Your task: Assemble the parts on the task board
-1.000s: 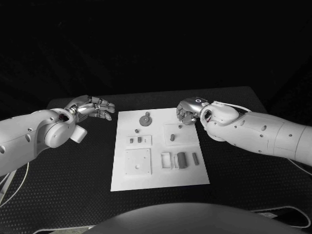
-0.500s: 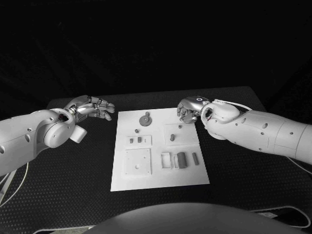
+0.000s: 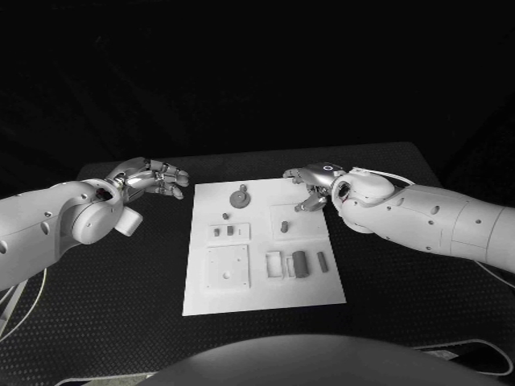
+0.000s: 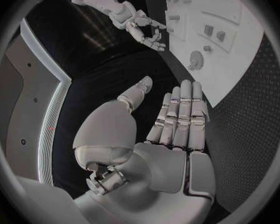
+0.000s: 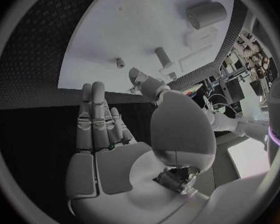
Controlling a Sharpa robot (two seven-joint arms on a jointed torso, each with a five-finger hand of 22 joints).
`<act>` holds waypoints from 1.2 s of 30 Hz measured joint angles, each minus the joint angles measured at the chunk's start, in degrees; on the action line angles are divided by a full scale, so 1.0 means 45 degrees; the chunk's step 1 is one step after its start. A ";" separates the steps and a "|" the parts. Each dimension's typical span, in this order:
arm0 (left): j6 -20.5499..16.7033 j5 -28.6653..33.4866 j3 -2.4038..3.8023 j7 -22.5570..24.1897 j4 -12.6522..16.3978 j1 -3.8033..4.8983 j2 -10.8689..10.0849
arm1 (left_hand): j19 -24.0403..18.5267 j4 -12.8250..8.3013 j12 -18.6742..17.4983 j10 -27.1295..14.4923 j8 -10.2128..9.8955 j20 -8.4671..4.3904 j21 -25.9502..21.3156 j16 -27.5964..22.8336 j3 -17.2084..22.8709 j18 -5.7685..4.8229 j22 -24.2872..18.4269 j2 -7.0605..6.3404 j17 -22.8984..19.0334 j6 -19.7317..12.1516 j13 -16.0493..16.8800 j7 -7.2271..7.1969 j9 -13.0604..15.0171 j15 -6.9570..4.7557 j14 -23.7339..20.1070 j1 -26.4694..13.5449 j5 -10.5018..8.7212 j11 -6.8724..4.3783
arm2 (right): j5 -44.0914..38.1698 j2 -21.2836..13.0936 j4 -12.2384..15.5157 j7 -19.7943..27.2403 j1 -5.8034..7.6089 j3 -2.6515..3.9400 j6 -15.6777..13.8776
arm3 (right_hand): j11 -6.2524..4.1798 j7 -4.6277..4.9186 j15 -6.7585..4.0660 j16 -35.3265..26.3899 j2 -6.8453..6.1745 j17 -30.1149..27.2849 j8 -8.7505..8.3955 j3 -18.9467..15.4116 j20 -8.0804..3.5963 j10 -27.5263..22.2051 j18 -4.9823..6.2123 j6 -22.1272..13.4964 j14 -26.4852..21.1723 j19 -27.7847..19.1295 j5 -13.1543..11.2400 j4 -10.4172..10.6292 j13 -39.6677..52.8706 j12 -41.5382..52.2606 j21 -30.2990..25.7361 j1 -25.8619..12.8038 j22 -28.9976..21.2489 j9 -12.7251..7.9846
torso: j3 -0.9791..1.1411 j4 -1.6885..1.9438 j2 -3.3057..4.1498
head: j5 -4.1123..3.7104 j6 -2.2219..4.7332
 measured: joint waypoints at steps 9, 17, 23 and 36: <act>0.0008 -0.0002 0.0000 0.0001 -0.0014 0.0000 0.0013 | 0.0000 0.0000 0.0000 0.0000 0.0000 0.0000 0.0000 0.0000 0.0000 -0.0001 0.0000 0.0000 0.0012 0.0000 0.0000 0.0000 0.0000 0.0000 0.0000 0.0000 0.0000 0.0000 | 0.0012 -0.0174 0.0237 0.0865 -0.0075 -0.0002 -0.0811 | 0.0562 0.1641 0.0482 -0.0321 0.0276 -0.0643 0.2595 0.0004 -0.0007 0.1955 -0.0262 0.4262 0.0308 -0.0134 0.0000 0.0551 0.0768 0.1715 0.0111 0.0291 0.0010 0.1931 | 0.0001 0.0005 0.0000 | 0.0005 0.0000; 0.0018 -0.0003 0.0000 0.0004 -0.0023 0.0000 0.0025 | -0.0001 0.0000 0.0000 0.0000 -0.0001 0.0000 0.0000 -0.0011 0.0000 -0.0002 -0.0012 0.0000 0.0024 0.0001 -0.0011 0.0000 0.0000 0.0001 0.0000 0.0000 0.0000 0.0000 | -0.0201 -0.0111 -0.0105 0.1096 -0.0130 -0.0043 -0.1226 | -0.0050 0.1244 -0.0145 0.0242 0.1282 -0.0643 0.3219 -0.0633 -0.0141 0.4391 0.0131 0.6036 0.1639 0.1180 0.0000 -0.0385 0.0879 0.2193 0.0645 -0.0005 0.0008 0.1980 | -0.0001 0.0009 0.0000 | -0.0007 0.0000; 0.0026 -0.0004 0.0000 0.0005 -0.0027 0.0000 0.0026 | -0.0001 0.0000 0.0000 0.0000 -0.0001 0.0000 0.0000 -0.0049 0.0000 -0.0004 -0.0012 0.0000 0.0024 0.0000 -0.0011 0.0000 0.0000 0.0001 0.0000 0.0000 0.0000 0.0000 | -0.0460 -0.0033 -0.0262 0.1065 -0.0192 -0.0091 -0.1207 | -0.0115 0.1179 -0.0167 0.0242 0.1445 -0.0755 0.3219 -0.0644 -0.0080 0.4799 0.0129 0.6193 0.1667 0.1242 0.0000 -0.0700 0.0696 0.1895 0.0645 -0.0168 0.0008 0.1805 | -0.0006 0.0016 0.0000 | 0.0016 0.0000; 0.0035 -0.0007 -0.0001 0.0003 -0.0019 -0.0001 0.0022 | -0.0001 0.0000 0.0000 0.0000 -0.0001 0.0000 0.0000 -0.0049 0.0000 -0.0007 -0.0022 0.0050 0.0036 0.0001 -0.0010 0.0000 0.0000 0.0001 -0.0001 -0.0050 0.0000 0.0000 | -0.0654 0.0281 -0.0513 0.0994 -0.0260 -0.0306 -0.0668 | -0.0115 0.1245 -0.0231 0.0570 0.1451 -0.0665 0.2884 -0.0644 -0.0079 0.4936 0.0330 0.6125 0.2047 0.1696 0.0000 -0.0769 0.0485 0.1440 0.0647 -0.0175 0.0006 0.1547 | -0.0013 0.0024 0.0007 | 0.0109 0.0000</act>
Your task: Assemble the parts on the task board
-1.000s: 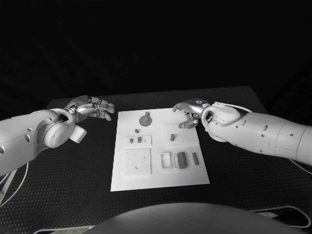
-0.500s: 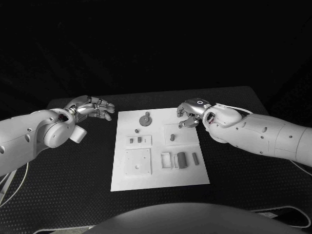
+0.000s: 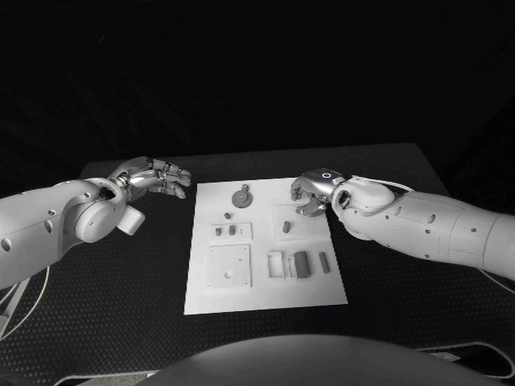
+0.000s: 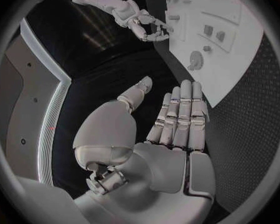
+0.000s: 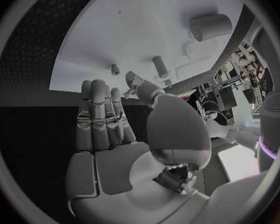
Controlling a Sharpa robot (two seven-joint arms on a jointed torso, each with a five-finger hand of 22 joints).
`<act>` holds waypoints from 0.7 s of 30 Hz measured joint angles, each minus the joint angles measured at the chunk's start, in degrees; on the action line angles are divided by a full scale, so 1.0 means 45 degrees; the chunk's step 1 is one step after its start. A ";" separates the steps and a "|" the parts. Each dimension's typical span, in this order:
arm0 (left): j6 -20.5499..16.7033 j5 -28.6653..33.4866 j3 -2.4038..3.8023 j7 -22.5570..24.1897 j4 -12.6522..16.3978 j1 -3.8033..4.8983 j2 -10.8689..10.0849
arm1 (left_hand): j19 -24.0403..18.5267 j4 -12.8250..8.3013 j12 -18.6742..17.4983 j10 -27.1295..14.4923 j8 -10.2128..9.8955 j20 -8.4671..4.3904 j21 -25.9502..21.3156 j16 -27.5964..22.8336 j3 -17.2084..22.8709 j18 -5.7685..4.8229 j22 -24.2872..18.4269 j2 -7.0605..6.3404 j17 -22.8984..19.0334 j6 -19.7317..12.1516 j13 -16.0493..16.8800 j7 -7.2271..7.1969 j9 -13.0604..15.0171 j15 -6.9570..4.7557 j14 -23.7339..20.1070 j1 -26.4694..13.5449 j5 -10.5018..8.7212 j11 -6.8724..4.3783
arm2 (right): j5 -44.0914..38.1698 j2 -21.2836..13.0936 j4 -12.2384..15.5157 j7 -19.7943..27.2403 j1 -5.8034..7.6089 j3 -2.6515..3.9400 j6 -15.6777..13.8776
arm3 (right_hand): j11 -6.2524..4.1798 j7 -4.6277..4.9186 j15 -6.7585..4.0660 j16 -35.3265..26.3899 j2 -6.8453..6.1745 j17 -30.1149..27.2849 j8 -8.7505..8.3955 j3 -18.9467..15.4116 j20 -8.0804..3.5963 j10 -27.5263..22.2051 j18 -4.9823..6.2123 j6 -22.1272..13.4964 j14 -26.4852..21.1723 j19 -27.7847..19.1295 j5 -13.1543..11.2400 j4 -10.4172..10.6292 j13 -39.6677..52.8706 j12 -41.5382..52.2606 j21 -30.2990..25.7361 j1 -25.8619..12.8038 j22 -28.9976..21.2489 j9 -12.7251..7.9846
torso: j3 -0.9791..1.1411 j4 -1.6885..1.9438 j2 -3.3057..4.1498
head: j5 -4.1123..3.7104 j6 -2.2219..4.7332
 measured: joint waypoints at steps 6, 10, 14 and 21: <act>0.0004 -0.0001 0.0000 -0.0003 0.0023 0.0000 0.0014 | 0.0000 0.0000 0.0000 0.0000 0.0000 0.0000 0.0000 0.0000 0.0000 -0.0001 -0.0011 0.0000 0.0011 0.0000 0.0000 0.0000 0.0000 0.0000 0.0000 0.0000 0.0000 0.0000 | -0.0008 0.0131 -0.0234 0.0002 -0.0003 -0.0077 0.0234 | -0.0067 0.0000 -0.0031 0.0371 0.0199 0.0200 -0.0046 0.0036 -0.0110 0.0203 0.0190 0.0000 0.0298 0.0429 0.0000 -0.0211 -0.0056 -0.0149 0.0215 0.0036 -0.0001 -0.0067 | 0.0000 -0.0013 -0.0004 | 0.0022 0.0000; 0.0006 -0.0002 0.0000 -0.0003 0.0030 0.0000 -0.0004 | 0.0000 0.0000 0.0000 0.0000 0.0000 0.0000 0.0000 0.0000 0.0000 -0.0002 -0.0011 0.0000 0.0011 0.0000 0.0001 0.0000 0.0000 0.0000 0.0000 0.0000 0.0000 0.0000 | -0.0019 0.0201 -0.0410 0.0003 -0.0011 -0.0084 0.0353 | -0.0082 0.0047 -0.0047 0.0451 0.0338 0.0265 -0.0046 0.0036 -0.0124 0.0380 0.0187 0.0049 0.0317 0.0445 0.0000 -0.0211 -0.0055 -0.0149 0.0215 0.0067 -0.0001 -0.0082 | 0.0000 -0.0006 -0.0002 | 0.0029 0.0000; 0.0006 -0.0002 0.0000 -0.0003 0.0030 0.0000 -0.0007 | 0.0000 0.0000 0.0000 0.0000 0.0000 0.0000 0.0000 0.0000 0.0000 -0.0002 -0.0010 0.0000 0.0023 0.0000 0.0001 0.0000 0.0000 0.0000 0.0000 0.0000 0.0000 0.0000 | -0.0034 0.0233 -0.0466 0.0002 -0.0058 -0.0105 0.0505 | -0.0184 0.0002 -0.0145 0.0621 0.0680 0.0354 -0.0046 0.0018 -0.0183 0.0690 0.0182 0.0182 0.0460 0.0639 0.0000 -0.0229 -0.0032 -0.0149 0.0319 0.0138 -0.0002 -0.0082 | 0.0001 -0.0002 0.0001 | 0.0033 0.0000; 0.0008 -0.0003 0.0000 -0.0003 0.0037 0.0000 -0.0015 | 0.0000 0.0000 0.0000 0.0000 -0.0001 0.0000 0.0000 0.0000 0.0000 -0.0002 -0.0022 0.0000 0.0023 0.0000 0.0001 0.0000 0.0000 0.0000 0.0000 0.0000 0.0000 0.0000 | -0.0073 0.0284 -0.0530 0.0001 -0.0102 -0.0105 0.0633 | -0.0383 -0.0129 -0.0302 0.0844 0.0838 0.0465 0.0040 -0.0036 -0.0318 0.1160 0.0178 0.0479 0.0664 0.0866 0.0000 -0.0282 0.0114 -0.0149 0.0489 0.0236 -0.0002 -0.0057 | 0.0007 -0.0015 0.0000 | 0.0055 0.0000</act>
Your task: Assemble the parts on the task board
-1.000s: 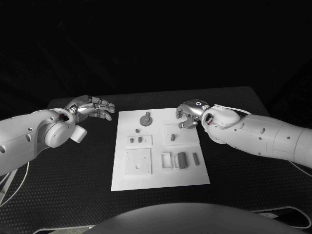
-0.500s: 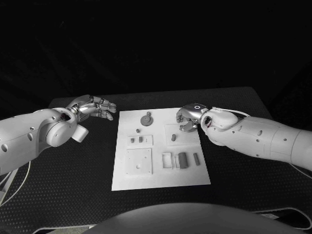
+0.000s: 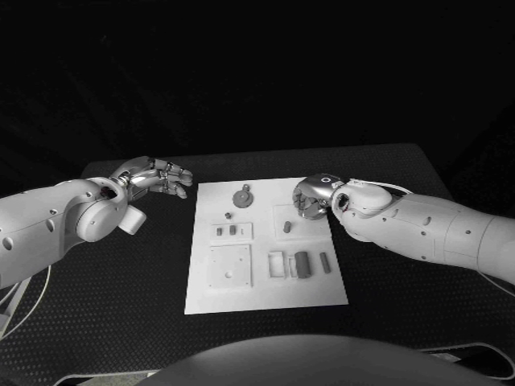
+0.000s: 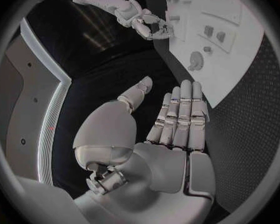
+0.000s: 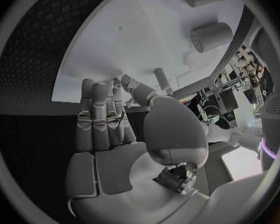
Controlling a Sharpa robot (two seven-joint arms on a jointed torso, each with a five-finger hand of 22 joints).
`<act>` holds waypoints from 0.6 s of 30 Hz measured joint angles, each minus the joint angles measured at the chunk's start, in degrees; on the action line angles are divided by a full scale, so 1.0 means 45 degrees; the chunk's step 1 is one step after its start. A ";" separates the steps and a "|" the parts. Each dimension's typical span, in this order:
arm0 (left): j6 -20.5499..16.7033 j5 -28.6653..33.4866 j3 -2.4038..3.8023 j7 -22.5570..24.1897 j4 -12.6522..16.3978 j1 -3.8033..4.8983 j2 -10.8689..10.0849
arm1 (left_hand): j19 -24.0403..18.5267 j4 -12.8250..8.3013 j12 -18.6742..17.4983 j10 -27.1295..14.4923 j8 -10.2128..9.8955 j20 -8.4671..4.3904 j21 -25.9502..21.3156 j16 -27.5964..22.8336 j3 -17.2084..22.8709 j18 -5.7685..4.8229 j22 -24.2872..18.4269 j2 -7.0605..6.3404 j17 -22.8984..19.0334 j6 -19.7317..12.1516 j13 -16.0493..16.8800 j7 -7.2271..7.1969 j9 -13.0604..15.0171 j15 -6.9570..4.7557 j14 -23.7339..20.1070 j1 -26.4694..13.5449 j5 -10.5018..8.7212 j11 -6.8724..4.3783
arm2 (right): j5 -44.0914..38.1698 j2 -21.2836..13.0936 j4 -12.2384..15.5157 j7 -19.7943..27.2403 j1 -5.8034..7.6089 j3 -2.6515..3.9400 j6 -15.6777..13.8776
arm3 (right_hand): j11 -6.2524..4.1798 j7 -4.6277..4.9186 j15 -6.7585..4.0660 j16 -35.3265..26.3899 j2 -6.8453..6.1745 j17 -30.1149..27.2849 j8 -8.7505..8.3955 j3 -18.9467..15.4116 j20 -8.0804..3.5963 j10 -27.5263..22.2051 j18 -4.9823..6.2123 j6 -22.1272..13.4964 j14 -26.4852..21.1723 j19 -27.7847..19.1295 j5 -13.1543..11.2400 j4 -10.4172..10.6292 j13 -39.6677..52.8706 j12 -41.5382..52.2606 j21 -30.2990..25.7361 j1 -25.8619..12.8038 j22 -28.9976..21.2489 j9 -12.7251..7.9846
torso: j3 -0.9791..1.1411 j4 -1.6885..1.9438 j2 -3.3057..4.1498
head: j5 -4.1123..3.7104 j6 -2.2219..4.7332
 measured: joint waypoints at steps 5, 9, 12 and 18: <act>0.0003 -0.0001 0.0000 0.0000 0.0005 0.0000 0.0001 | 0.0000 0.0034 0.0000 0.0000 0.0000 0.0000 0.0000 0.0000 -0.0034 -0.0001 0.0001 0.0000 0.0011 0.0001 0.0001 0.0000 0.0000 0.0000 0.0000 0.0000 0.0000 0.0000 | -0.0020 0.0064 -0.0078 0.0000 -0.0002 0.0004 0.0014 | -0.0050 -0.0062 -0.0046 0.0000 0.0099 0.0030 0.0008 0.0000 -0.0043 0.0185 0.0001 0.0075 0.0049 0.0043 0.0000 0.0000 0.0057 0.0000 0.0022 0.0002 -0.0001 0.0038 | 0.0004 -0.0004 -0.0002 | 0.0005 0.0000; 0.0005 -0.0001 0.0000 0.0000 0.0033 0.0000 -0.0005 | 0.0000 0.0034 0.0000 0.0000 0.0000 0.0000 0.0000 0.0000 -0.0034 -0.0001 0.0001 0.0000 0.0010 0.0000 -0.0002 0.0000 0.0000 0.0000 0.0000 0.0000 0.0000 0.0000 | -0.0034 0.0105 -0.0123 0.0000 -0.0023 0.0019 0.0005 | -0.0071 -0.0077 -0.0088 0.0000 0.0183 0.0045 0.0067 0.0000 -0.0043 0.0341 0.0005 0.0089 0.0131 0.0044 0.0000 0.0000 0.0133 0.0001 0.0021 0.0019 -0.0001 0.0078 | 0.0004 -0.0001 -0.0004 | 0.0006 0.0000; 0.0006 -0.0001 0.0000 -0.0002 0.0038 0.0001 -0.0021 | 0.0000 0.0034 0.0000 0.0000 0.0000 0.0000 0.0000 0.0000 -0.0034 -0.0001 -0.0005 0.0000 0.0010 0.0000 -0.0011 0.0000 0.0000 0.0000 0.0000 0.0000 0.0000 0.0000 | -0.0053 0.0156 -0.0176 -0.0009 -0.0032 0.0023 -0.0011 | -0.0115 -0.0077 -0.0087 0.0000 0.0249 0.0048 0.0069 0.0000 -0.0087 0.0387 0.0002 0.0090 0.0132 0.0087 0.0000 0.0000 0.0185 0.0004 0.0022 0.0053 -0.0001 0.0080 | 0.0002 0.0001 -0.0001 | 0.0000 0.0000; 0.0007 -0.0002 0.0001 -0.0007 0.0049 0.0002 -0.0031 | 0.0000 0.0034 0.0000 0.0000 -0.0001 0.0000 0.0000 -0.0051 -0.0034 -0.0003 -0.0010 0.0000 0.0023 0.0000 -0.0011 0.0000 0.0000 0.0000 0.0000 0.0000 0.0000 0.0000 | -0.0167 0.0247 -0.0289 -0.0060 -0.0034 0.0027 -0.0008 | -0.0114 -0.0079 -0.0086 0.0047 0.0367 0.0066 0.0069 0.0000 -0.0087 0.0435 0.0005 0.0092 0.0132 0.0088 0.0000 0.0000 0.0205 0.0065 0.0021 0.0171 -0.0002 0.0080 | 0.0000 0.0004 0.0000 | 0.0017 0.0000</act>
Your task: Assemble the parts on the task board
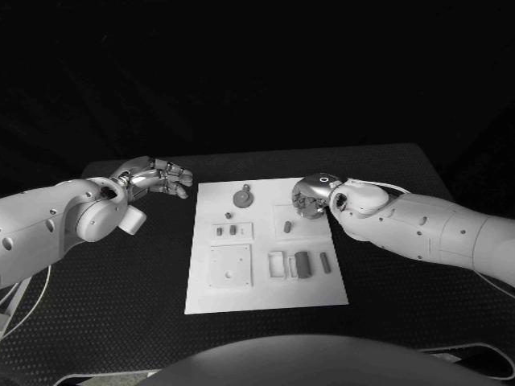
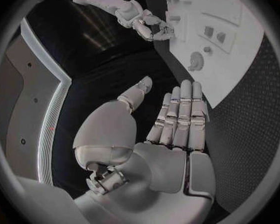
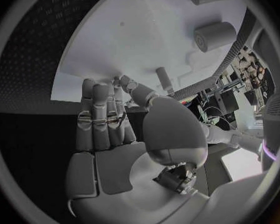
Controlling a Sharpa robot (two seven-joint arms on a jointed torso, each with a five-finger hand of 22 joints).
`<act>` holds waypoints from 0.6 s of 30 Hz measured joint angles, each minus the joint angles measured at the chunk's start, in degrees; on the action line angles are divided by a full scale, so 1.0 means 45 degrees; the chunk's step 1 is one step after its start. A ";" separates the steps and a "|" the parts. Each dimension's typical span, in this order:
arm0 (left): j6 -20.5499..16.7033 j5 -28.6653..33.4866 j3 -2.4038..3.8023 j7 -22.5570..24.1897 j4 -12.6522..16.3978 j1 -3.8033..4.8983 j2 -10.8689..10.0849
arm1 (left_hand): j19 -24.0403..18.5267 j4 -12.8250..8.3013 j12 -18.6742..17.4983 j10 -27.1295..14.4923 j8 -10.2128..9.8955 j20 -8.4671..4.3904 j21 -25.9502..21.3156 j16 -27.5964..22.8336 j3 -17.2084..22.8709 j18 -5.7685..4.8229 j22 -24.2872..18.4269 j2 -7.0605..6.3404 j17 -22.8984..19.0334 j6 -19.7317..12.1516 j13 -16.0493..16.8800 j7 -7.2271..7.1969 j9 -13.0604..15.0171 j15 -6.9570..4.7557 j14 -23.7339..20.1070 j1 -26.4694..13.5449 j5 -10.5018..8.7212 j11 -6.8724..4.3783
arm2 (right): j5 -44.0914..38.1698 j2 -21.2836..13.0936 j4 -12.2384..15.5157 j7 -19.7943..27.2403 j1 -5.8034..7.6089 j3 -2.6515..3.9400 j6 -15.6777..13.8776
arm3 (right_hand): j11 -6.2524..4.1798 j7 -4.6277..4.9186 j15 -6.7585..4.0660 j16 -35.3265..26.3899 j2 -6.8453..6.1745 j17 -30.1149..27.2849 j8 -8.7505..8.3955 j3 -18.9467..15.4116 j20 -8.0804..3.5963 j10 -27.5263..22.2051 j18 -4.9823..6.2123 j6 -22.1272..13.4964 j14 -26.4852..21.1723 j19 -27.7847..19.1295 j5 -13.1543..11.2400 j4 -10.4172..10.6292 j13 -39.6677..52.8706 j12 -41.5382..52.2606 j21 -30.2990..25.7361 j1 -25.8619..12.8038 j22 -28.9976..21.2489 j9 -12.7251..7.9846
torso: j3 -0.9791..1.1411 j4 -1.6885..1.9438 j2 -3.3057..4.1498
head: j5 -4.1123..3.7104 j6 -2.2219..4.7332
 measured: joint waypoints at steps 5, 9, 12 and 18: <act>0.0003 0.0000 0.0000 -0.0007 0.0005 0.0000 -0.0021 | 0.0000 0.0000 0.0000 0.0000 -0.0008 0.0000 0.0000 -0.0001 0.0000 0.0000 0.0000 0.0000 0.0000 0.0000 0.0000 0.0000 0.0000 0.0000 0.0000 0.0000 0.0000 0.0000 | -0.0119 0.0011 -0.0011 -0.0043 0.0000 -0.0008 0.0004 | -0.0066 -0.0015 -0.0025 0.0000 0.0186 0.0025 0.0000 0.0053 0.0000 0.0065 0.0007 0.0109 0.0025 0.0001 0.0000 -0.0053 0.0018 -0.0001 0.0000 0.0187 0.0000 0.0036 | -0.0013 0.0000 -0.0006 | 0.0001 0.0000; 0.0006 -0.0001 0.0000 -0.0012 0.0006 0.0000 -0.0026 | 0.0000 0.0000 0.0000 0.0000 -0.0008 0.0000 0.0000 -0.0001 0.0000 0.0000 -0.0013 0.0000 -0.0001 0.0000 0.0001 0.0000 0.0000 0.0000 0.0000 0.0000 0.0000 0.0000 | -0.0212 0.0022 -0.0005 -0.0082 -0.0006 -0.0011 -0.0002 | -0.0094 -0.0083 -0.0066 0.0050 0.0302 0.0045 0.0063 0.0050 -0.0009 0.0221 0.0008 0.0177 0.0066 0.0009 -0.0002 -0.0054 0.0099 -0.0016 0.0050 0.0304 -0.0001 0.0074 | -0.0015 -0.0011 -0.0012 | 0.0002 0.0000; 0.0010 -0.0001 0.0000 -0.0015 0.0008 0.0000 -0.0024 | 0.0000 0.0000 0.0000 0.0000 -0.0008 0.0000 0.0000 0.0000 0.0000 0.0000 -0.0013 0.0000 0.0012 0.0000 0.0001 0.0000 0.0000 0.0000 0.0000 0.0000 0.0000 0.0000 | -0.0297 0.0032 0.0009 -0.0127 -0.0010 -0.0014 -0.0002 | -0.0138 -0.0110 -0.0137 0.0077 0.0321 0.0079 0.0070 0.0049 -0.0073 0.0338 0.0006 0.0299 0.0143 0.0073 -0.0003 -0.0055 0.0161 -0.0017 0.0129 0.0432 -0.0001 0.0118 | -0.0016 -0.0012 -0.0015 | -0.0018 0.0000; 0.0013 -0.0003 0.0000 -0.0020 0.0008 0.0000 -0.0024 | 0.0000 0.0000 0.0000 0.0000 -0.0008 0.0000 0.0000 -0.0001 0.0000 -0.0001 -0.0013 0.0000 0.0011 0.0000 0.0002 0.0000 0.0000 0.0000 0.0000 0.0000 0.0000 0.0000 | -0.0505 0.0043 0.0034 -0.0210 -0.0014 -0.0015 -0.0005 | -0.0286 -0.0214 -0.0267 0.0361 0.0352 0.0235 0.0226 0.0011 -0.0182 0.0690 -0.0001 0.0555 0.0359 0.0319 -0.0014 -0.0091 0.0281 -0.0116 0.0297 0.0523 -0.0001 0.0231 | -0.0016 -0.0011 -0.0016 | -0.0099 0.0000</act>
